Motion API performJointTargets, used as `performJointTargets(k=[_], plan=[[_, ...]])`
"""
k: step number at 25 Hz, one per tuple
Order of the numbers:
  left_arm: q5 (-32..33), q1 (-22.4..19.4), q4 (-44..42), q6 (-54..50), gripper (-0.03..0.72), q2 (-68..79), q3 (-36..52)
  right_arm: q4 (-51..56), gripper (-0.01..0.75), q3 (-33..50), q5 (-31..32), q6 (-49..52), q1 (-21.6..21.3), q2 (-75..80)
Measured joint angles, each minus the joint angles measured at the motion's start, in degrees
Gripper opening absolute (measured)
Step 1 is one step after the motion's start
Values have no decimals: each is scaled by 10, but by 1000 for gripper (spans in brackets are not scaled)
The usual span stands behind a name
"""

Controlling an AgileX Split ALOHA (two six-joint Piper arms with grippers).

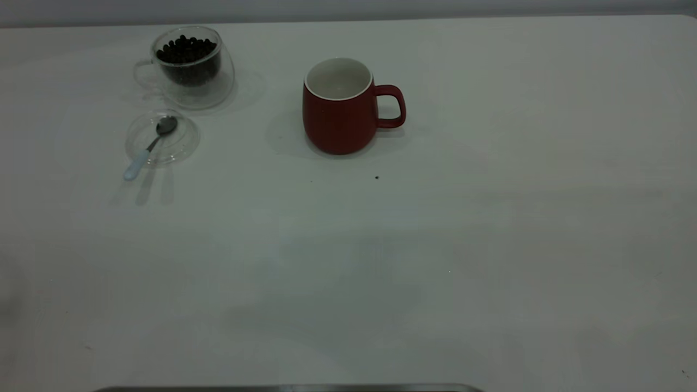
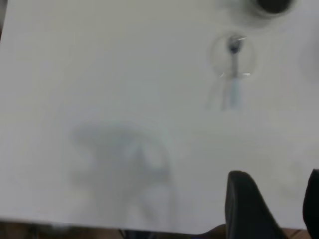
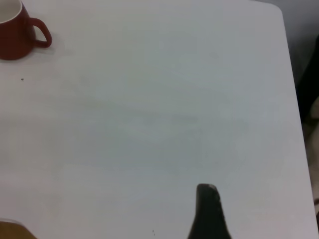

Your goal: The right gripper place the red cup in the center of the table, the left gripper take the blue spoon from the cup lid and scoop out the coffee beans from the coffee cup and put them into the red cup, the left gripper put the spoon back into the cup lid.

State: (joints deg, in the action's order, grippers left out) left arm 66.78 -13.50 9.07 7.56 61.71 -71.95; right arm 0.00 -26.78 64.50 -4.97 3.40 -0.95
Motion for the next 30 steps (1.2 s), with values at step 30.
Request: performJointTargets(k=[30], plan=[[-3, 128, -70, -64, 342, -592, 422, 0, 582, 0, 0, 0, 0, 0]])
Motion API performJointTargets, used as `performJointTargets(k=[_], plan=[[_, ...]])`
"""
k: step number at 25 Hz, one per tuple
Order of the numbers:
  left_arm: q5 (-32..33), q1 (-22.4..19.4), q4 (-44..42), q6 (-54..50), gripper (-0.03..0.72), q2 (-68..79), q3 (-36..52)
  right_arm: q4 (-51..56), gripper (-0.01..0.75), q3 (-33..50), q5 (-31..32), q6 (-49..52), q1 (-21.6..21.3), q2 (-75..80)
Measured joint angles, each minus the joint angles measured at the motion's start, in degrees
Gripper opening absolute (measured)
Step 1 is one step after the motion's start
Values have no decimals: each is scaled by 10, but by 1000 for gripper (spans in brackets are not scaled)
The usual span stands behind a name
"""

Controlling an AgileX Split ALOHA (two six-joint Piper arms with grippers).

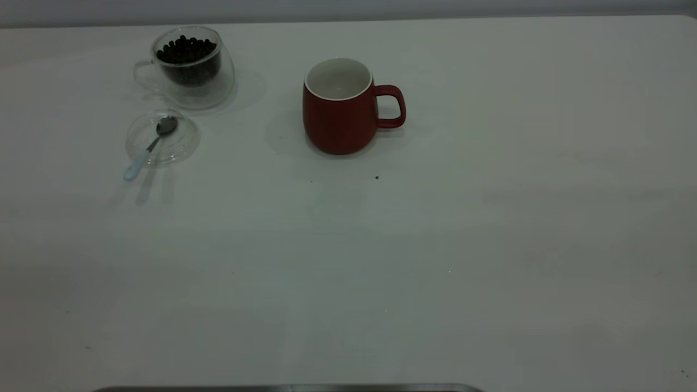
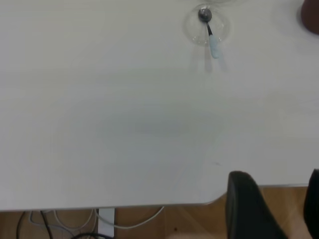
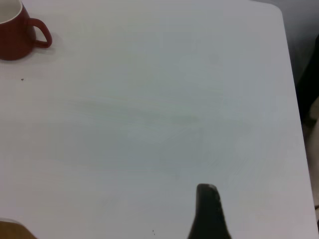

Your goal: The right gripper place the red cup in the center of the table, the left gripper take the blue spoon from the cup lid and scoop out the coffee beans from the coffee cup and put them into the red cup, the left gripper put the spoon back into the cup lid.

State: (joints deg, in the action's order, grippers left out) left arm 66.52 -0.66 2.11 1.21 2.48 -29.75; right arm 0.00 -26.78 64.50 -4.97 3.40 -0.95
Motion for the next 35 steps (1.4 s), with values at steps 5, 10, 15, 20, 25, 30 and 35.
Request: performJointTargets(k=[5, 10, 15, 20, 25, 30, 35], plan=[[0, 1, 0, -1, 342, 0, 0, 0, 582, 0, 0, 0, 0, 0], [-3, 1, 0, 1, 342, 0, 2, 0, 582, 0, 0, -1, 0, 0], [-21, 1, -1, 10, 342, 0, 14, 0, 582, 0, 0, -1, 0, 0], [-14, 1, 8, 8, 342, -31, 19, 0, 582, 0, 0, 0, 0, 0], [-10, -9, 10, 8, 342, -36, 19, 0, 582, 0, 0, 0, 0, 0], [-10, -14, 10, 8, 342, -36, 19, 0, 582, 0, 0, 0, 0, 0], [-10, -14, 10, 7, 342, -36, 19, 0, 582, 0, 0, 0, 0, 0]])
